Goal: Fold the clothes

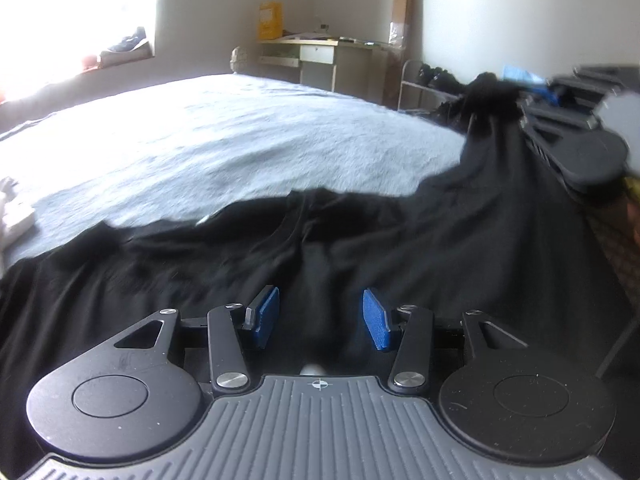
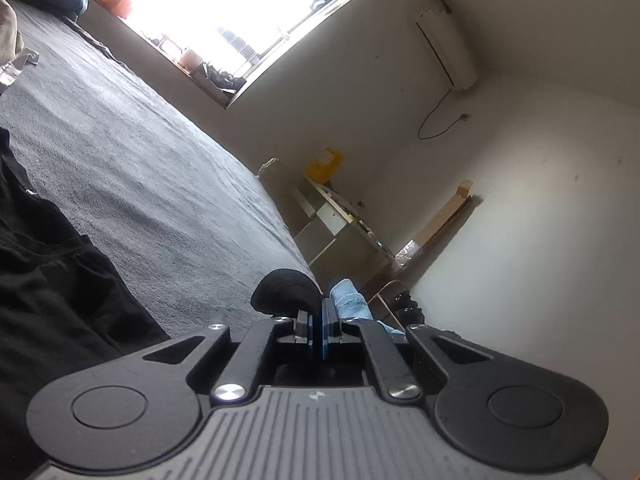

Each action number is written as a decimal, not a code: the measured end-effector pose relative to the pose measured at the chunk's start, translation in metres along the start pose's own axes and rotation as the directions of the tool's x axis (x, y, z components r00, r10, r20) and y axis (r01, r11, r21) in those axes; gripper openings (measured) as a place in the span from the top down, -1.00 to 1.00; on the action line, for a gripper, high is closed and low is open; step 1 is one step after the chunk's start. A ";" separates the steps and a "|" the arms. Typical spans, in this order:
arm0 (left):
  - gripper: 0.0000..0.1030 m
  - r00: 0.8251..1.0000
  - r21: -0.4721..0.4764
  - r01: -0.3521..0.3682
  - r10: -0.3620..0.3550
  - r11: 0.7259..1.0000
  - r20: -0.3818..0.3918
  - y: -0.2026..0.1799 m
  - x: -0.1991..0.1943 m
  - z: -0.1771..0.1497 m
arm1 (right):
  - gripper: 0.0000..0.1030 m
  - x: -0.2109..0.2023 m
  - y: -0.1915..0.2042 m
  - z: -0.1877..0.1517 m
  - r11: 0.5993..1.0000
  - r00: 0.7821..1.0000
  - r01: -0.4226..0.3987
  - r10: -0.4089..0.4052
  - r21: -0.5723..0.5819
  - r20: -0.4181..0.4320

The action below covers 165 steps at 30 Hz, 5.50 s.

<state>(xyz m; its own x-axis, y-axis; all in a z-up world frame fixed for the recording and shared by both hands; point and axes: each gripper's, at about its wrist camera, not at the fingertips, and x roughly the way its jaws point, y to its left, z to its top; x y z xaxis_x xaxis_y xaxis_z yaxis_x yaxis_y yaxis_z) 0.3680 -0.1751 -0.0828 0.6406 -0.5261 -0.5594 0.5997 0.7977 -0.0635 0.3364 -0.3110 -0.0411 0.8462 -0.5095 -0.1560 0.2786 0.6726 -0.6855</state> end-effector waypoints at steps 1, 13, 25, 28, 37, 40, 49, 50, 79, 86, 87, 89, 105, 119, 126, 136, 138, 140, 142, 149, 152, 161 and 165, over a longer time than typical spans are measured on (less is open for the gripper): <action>0.10 1.000 0.001 0.003 -0.003 1.000 0.006 -0.001 0.007 0.005 | 0.92 0.001 0.001 -0.001 1.000 1.000 -0.002 0.002 0.001 -0.002; 0.10 0.998 -0.210 0.046 -0.054 0.977 -0.031 0.023 0.043 0.023 | 0.16 -0.018 0.000 -0.020 0.987 0.987 -0.154 0.153 -0.034 -0.051; 0.09 0.998 -0.229 0.062 -0.053 0.971 0.043 0.046 -0.045 -0.022 | -0.39 -0.082 -0.093 0.037 0.869 0.886 -0.462 0.449 0.175 0.112; 0.09 0.997 -0.278 0.075 -0.068 0.958 0.034 0.050 -0.033 -0.035 | -0.28 -0.036 -0.084 0.074 0.691 0.747 -0.645 0.660 0.327 0.082; 0.09 0.981 -0.413 0.195 -0.170 0.890 0.098 0.076 -0.028 -0.051 | -0.04 0.134 0.025 0.078 0.649 0.613 -0.639 0.754 0.413 -0.235; 0.09 0.976 -0.433 0.218 -0.189 0.875 0.110 0.080 -0.028 -0.053 | 0.20 0.136 0.036 0.064 0.652 0.598 -0.682 0.758 0.332 -0.262; 0.05 0.971 -0.440 0.240 -0.205 0.865 0.125 0.082 -0.027 -0.056 | 0.57 0.085 0.083 0.050 0.627 0.622 -0.773 0.719 -0.095 -0.311; 0.05 0.970 -0.443 0.243 -0.209 0.863 0.127 0.083 -0.027 -0.056 | 0.57 0.082 0.083 0.051 0.620 0.624 -0.775 0.719 -0.123 -0.305; 0.02 0.960 -0.464 0.281 -0.239 0.840 0.148 0.090 -0.030 -0.060 | 0.11 0.148 0.084 0.061 0.496 0.420 -0.803 0.864 0.331 -0.277; 0.02 0.959 -0.464 0.283 -0.240 0.839 0.149 0.090 -0.029 -0.059 | 0.88 0.126 0.093 0.066 0.576 0.525 -0.788 0.813 0.216 -0.253; 0.02 0.959 -0.464 0.283 -0.240 0.839 0.150 0.090 -0.029 -0.059 | 0.89 0.119 0.094 0.068 0.602 0.560 -0.778 0.794 0.180 -0.235; 0.02 0.959 -0.464 0.283 -0.240 0.839 0.150 0.090 -0.029 -0.059 | 0.90 0.106 0.094 0.072 0.652 0.627 -0.751 0.754 0.108 -0.194; 0.02 0.958 -0.464 0.286 -0.243 0.838 0.153 0.091 -0.029 -0.061 | 0.25 0.154 0.052 0.069 0.715 0.769 -0.503 0.626 0.486 -0.126; 0.02 0.957 -0.466 0.291 -0.246 0.835 0.156 0.092 -0.029 -0.061 | 0.74 0.172 0.047 0.033 0.699 0.613 -0.444 0.693 0.560 -0.380; 0.02 0.957 -0.466 0.290 -0.246 0.836 0.155 0.092 -0.028 -0.061 | 0.13 0.149 0.000 0.049 0.777 0.688 -0.378 0.600 0.503 -0.408; 0.02 0.953 -0.474 0.302 -0.254 0.827 0.164 0.094 -0.029 -0.063 | 0.57 0.118 0.018 0.032 0.853 0.668 -0.453 0.517 0.258 -0.534; 0.02 0.951 -0.480 0.310 -0.260 0.821 0.170 0.096 -0.029 -0.064 | 0.95 0.110 0.006 0.036 0.849 0.687 -0.436 0.528 0.299 -0.499; 0.02 0.949 -0.484 0.315 -0.264 0.816 0.172 0.097 -0.029 -0.064 | 0.95 0.087 -0.016 0.043 0.845 0.738 -0.431 0.532 0.317 -0.415; 0.02 0.950 -0.482 0.313 -0.263 0.818 0.170 0.097 -0.029 -0.064 | 0.95 0.058 -0.037 0.050 0.830 0.776 -0.448 0.546 0.334 -0.315; 0.02 0.948 -0.485 0.317 -0.266 0.815 0.174 0.097 -0.029 -0.064 | 0.62 -0.037 -0.043 0.041 0.686 0.696 -0.689 0.716 0.235 -0.048; 0.01 0.945 -0.490 0.326 -0.273 0.808 0.179 0.099 -0.029 -0.065 | 0.18 -0.067 -0.041 0.030 0.675 0.682 -0.712 0.731 0.192 -0.039; 0.00 0.940 -0.497 0.341 -0.284 0.798 0.189 0.101 -0.031 -0.065 | 0.18 -0.252 -0.257 -0.028 0.627 0.768 -0.627 0.598 0.462 0.230; -0.02 0.954 -0.499 0.299 -0.252 0.813 0.162 0.096 -0.038 -0.056 | 0.17 -0.343 -0.339 -0.069 0.673 0.856 -0.513 0.445 0.533 0.263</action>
<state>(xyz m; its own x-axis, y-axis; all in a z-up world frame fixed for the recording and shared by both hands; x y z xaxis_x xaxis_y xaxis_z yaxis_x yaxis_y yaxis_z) 0.3749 -0.0619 -0.1142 0.5381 -0.7504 -0.3838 0.4400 0.6384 -0.6315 -0.0798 -0.4012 0.1952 0.9678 0.0043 -0.2519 -0.0049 1.0000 -0.0020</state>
